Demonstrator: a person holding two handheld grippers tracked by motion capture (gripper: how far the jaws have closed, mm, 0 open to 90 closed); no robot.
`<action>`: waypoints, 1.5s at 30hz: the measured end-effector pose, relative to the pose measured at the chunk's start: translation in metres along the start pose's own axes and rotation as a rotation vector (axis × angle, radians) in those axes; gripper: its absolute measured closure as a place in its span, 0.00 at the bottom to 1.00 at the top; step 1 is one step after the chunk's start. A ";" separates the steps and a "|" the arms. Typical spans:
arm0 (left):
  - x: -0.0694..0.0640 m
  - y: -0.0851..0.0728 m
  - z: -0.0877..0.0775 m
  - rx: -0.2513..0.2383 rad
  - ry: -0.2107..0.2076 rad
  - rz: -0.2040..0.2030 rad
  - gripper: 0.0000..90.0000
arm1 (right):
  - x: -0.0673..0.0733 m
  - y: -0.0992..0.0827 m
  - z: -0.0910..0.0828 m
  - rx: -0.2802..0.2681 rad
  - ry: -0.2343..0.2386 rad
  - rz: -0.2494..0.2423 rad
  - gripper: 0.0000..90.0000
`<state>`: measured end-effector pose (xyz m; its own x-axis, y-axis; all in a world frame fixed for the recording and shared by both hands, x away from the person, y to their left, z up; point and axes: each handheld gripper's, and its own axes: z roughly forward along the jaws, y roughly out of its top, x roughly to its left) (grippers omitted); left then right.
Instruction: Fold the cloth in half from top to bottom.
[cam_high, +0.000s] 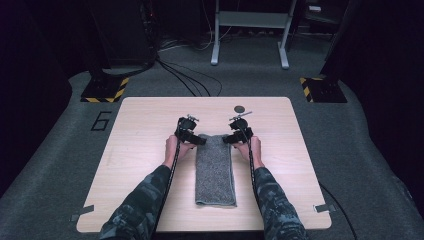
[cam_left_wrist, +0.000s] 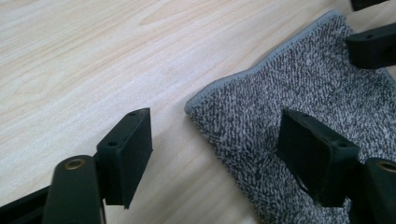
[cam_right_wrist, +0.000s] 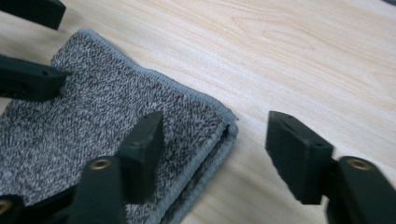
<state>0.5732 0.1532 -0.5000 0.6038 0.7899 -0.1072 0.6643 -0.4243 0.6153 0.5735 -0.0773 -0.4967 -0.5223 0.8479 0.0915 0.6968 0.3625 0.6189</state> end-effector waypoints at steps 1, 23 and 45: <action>0.000 0.000 0.001 0.008 0.000 0.010 0.34 | 0.001 0.001 0.002 0.005 -0.009 0.000 0.48; -0.014 0.001 0.005 0.040 -0.003 0.079 0.92 | 0.015 -0.002 0.011 0.006 -0.007 -0.050 0.93; -0.021 0.008 -0.032 -0.121 0.039 0.105 0.95 | 0.027 0.006 -0.030 -0.129 -0.056 -0.138 0.96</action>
<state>0.5520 0.1474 -0.4675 0.6481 0.7615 -0.0086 0.5391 -0.4508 0.7114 0.5485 -0.0634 -0.4671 -0.5779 0.8150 -0.0429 0.5498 0.4277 0.7175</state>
